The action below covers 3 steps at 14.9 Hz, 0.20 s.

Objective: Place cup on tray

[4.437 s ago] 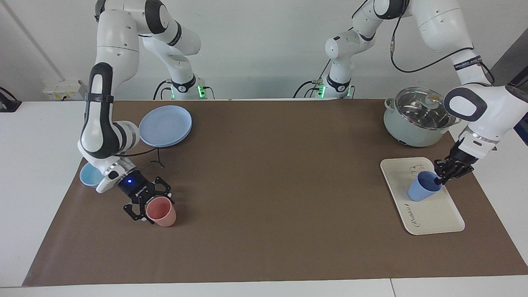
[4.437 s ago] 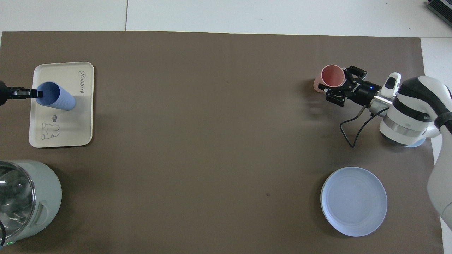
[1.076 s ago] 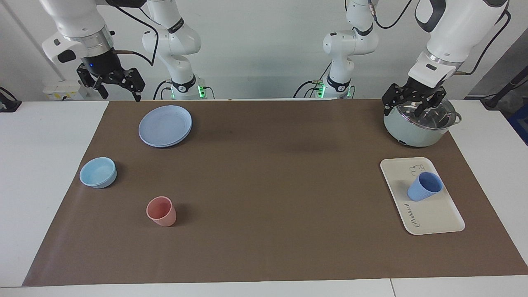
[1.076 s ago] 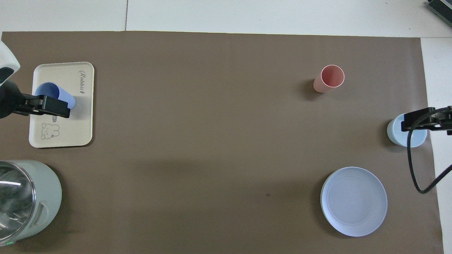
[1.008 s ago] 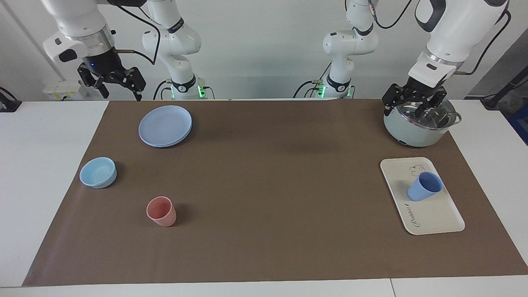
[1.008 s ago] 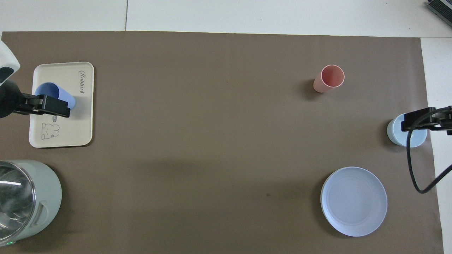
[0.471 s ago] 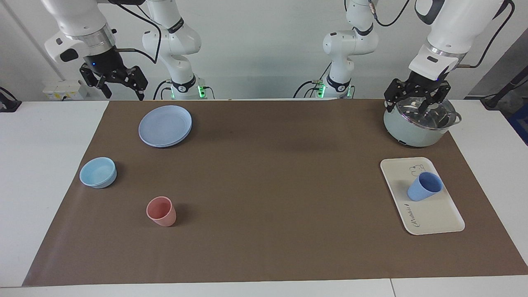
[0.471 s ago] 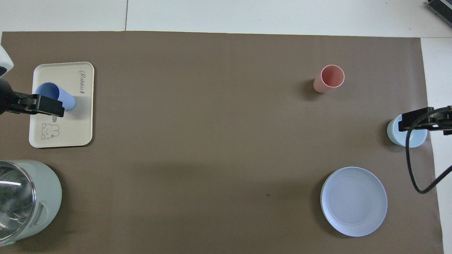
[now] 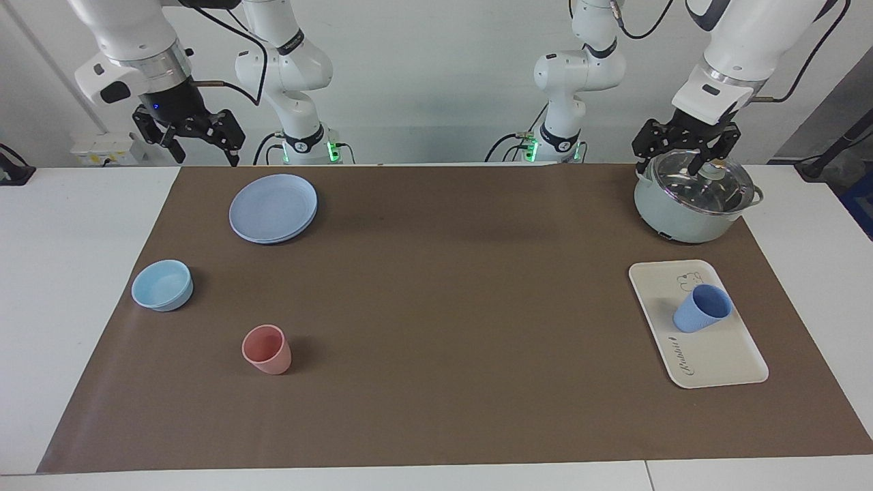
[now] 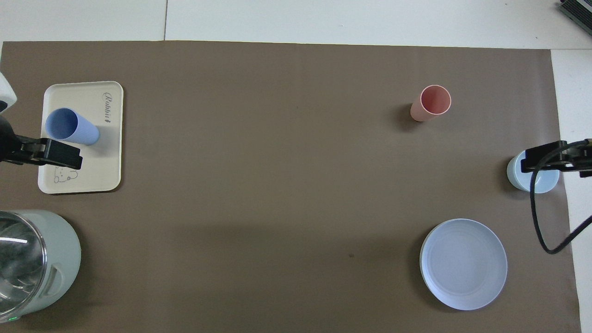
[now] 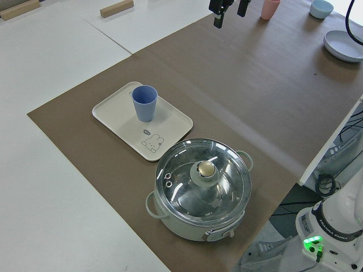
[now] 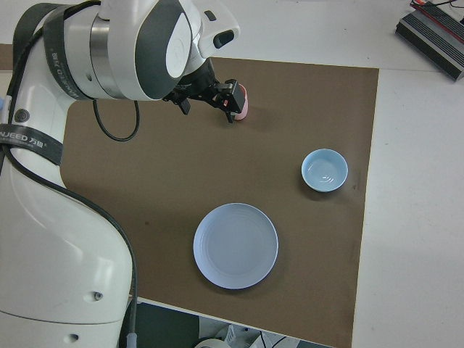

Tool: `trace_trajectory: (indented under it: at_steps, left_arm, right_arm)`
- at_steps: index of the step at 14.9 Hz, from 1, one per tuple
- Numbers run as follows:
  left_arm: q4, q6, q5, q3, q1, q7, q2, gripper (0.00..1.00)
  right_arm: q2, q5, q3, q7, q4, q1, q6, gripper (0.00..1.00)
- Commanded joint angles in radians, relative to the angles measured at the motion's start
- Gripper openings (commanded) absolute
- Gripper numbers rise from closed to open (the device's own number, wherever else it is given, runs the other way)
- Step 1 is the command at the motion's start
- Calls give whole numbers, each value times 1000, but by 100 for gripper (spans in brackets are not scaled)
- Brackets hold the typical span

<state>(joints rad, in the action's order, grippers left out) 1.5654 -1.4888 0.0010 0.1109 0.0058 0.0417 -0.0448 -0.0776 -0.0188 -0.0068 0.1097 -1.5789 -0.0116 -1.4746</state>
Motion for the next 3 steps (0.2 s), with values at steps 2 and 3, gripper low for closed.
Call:
trace_trajectory:
  at_steps: [2,3]
  left_arm:
    - [28,7,8,-2,-6,6,-29,100]
    - [28,4,10,-4,-4,0,-29,100]
  right_arm:
    - [-14,23,2,-2,-20,4,-7,100]
    - [-14,23,2,-2,-20,4,-7,100]
